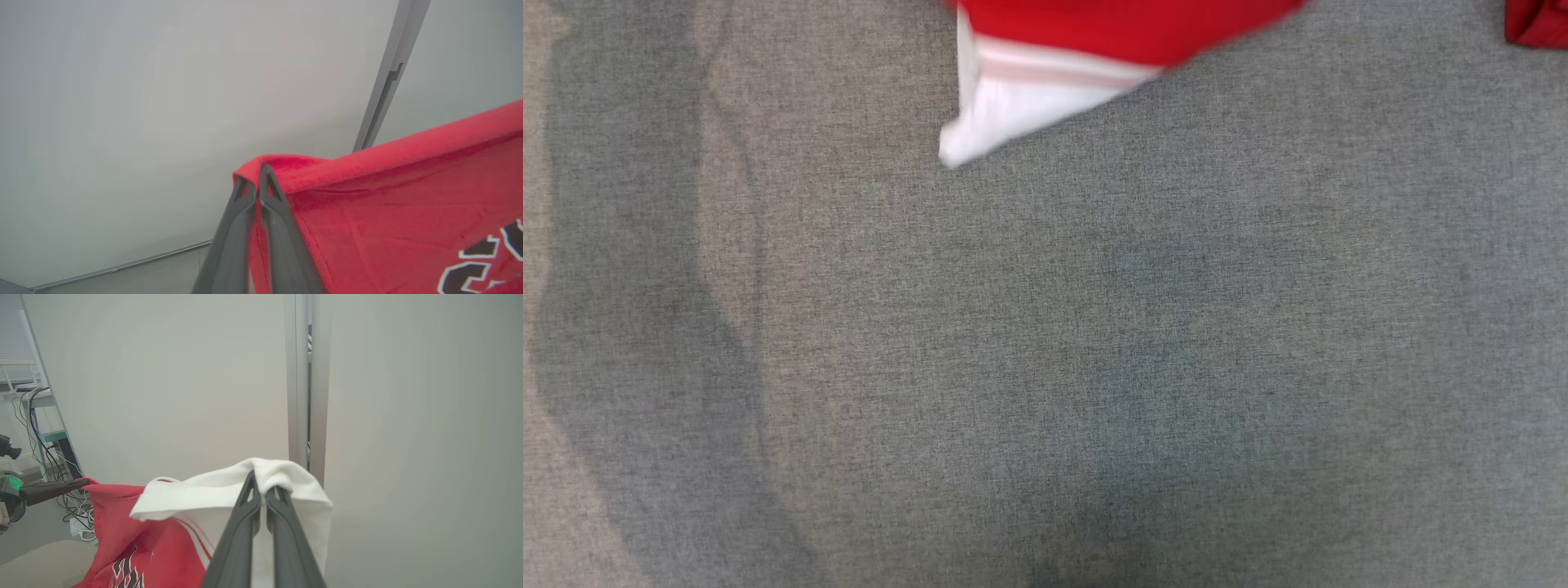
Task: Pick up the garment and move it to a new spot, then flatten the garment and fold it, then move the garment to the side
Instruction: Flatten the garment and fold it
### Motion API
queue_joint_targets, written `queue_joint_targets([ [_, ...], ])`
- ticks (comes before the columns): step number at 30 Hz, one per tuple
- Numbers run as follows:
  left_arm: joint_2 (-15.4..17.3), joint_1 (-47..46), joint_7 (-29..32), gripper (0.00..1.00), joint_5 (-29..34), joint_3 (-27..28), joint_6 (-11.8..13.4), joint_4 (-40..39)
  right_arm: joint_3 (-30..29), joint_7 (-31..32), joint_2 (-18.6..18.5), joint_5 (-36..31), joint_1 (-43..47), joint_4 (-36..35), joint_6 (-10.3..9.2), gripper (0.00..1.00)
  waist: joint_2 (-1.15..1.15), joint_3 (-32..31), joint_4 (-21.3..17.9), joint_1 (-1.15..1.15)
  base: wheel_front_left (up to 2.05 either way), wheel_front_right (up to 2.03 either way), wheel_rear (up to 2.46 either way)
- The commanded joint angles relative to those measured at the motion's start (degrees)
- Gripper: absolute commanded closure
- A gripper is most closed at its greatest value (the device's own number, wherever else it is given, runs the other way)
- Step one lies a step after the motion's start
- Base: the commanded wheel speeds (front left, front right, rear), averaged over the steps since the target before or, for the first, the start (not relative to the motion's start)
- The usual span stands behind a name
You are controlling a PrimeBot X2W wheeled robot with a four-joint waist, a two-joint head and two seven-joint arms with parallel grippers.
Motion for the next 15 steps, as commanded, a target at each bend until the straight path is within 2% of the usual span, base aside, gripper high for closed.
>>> queue_joint_targets([
  [1, -0.18, -2.27, -1.39, 1.00, 0.92, -0.61, -0.02, 1.76, 0.85, -1.58, -0.35, -0.14, -2.83, 1.95, -0.01, 1.00, 0.00, -0.12, 0.03, 0.00, 0.00, 0.00, 0.00],
  [6, -1.88, -7.91, -6.58, 1.00, 1.88, -2.06, -0.04, 6.63, 3.18, -8.93, 0.02, -2.63, -11.27, 7.61, -0.02, 1.00, 0.00, 0.22, 0.16, 0.00, 0.00, 0.00, 0.00],
  [9, -3.10, -10.26, -9.56, 1.00, 1.52, -2.92, -0.04, 9.35, 3.56, -12.79, 1.61, -2.69, -14.58, 10.37, -0.01, 1.00, 0.00, 0.47, 0.08, 0.00, 0.00, 0.00, 0.00],
  [15, -5.19, -8.24, -12.38, 1.00, -1.06, -6.17, -0.03, 14.03, 8.37, -14.76, 2.02, -1.55, -13.74, 11.59, -0.01, 1.00, 0.00, 0.18, -0.25, 0.00, 0.00, 0.00, 0.00],
])
